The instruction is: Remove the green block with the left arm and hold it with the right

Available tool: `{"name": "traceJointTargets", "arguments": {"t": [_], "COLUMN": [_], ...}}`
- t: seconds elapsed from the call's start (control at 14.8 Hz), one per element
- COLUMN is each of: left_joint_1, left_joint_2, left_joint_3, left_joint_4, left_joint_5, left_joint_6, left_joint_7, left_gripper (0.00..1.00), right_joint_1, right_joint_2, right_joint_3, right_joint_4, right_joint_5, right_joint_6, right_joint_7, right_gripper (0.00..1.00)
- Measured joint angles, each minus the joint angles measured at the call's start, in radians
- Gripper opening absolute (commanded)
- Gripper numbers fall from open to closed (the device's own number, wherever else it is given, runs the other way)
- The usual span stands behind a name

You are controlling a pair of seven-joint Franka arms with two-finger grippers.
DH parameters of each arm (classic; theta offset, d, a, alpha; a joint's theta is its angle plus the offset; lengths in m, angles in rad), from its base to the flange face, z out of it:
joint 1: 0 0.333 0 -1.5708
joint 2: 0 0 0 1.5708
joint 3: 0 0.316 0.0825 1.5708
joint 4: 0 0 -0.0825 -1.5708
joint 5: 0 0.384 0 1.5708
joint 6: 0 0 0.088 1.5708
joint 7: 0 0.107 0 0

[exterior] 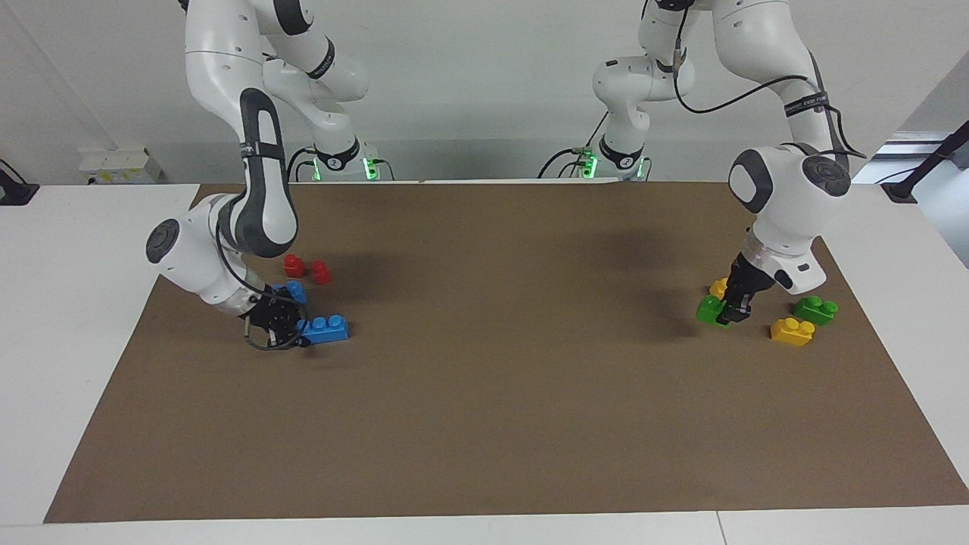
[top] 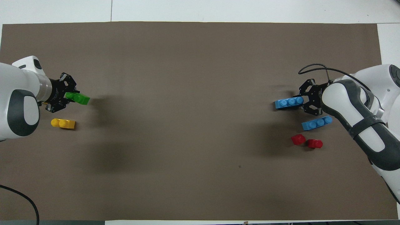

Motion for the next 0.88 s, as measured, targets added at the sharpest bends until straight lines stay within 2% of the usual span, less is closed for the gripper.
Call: {"name": "traceJointTargets", "arguments": {"t": [0.2, 0.41, 0.54, 0.68, 0.81, 0.88], "left_joint_1": [0.004, 0.007, 0.007, 0.007, 0.008, 0.010], "left_joint_2": [0.062, 0.108, 0.114, 0.116, 0.116, 0.116], "left_joint_3": [0.000, 0.000, 0.000, 0.000, 0.000, 0.000], "left_joint_4": [0.007, 0.024, 0.032, 0.033, 0.033, 0.033], "left_joint_5": [0.000, 0.000, 0.000, 0.000, 0.000, 0.000], "left_joint_6": [0.031, 0.056, 0.057, 0.058, 0.059, 0.059], "left_joint_7": [0.064, 0.085, 0.097, 0.106, 0.123, 0.135], "left_gripper": [0.00, 0.00, 0.00, 0.00, 0.00, 0.22], "right_joint_1": [0.000, -0.003, -0.010, -0.015, -0.014, -0.013], "right_joint_2": [-0.003, -0.016, -0.034, -0.061, -0.094, -0.109], "right_joint_3": [0.001, -0.004, -0.012, -0.012, -0.010, -0.009], "right_joint_4": [0.019, 0.096, 0.136, 0.158, 0.178, 0.195], "right_joint_5": [0.000, 0.000, -0.014, -0.079, -0.128, -0.153], "right_joint_6": [-0.027, -0.121, -0.158, -0.174, -0.200, -0.229], "right_joint_7": [-0.001, -0.001, -0.007, -0.044, -0.141, -0.210], "right_gripper": [1.00, 1.00, 1.00, 1.00, 1.00, 1.00]}}
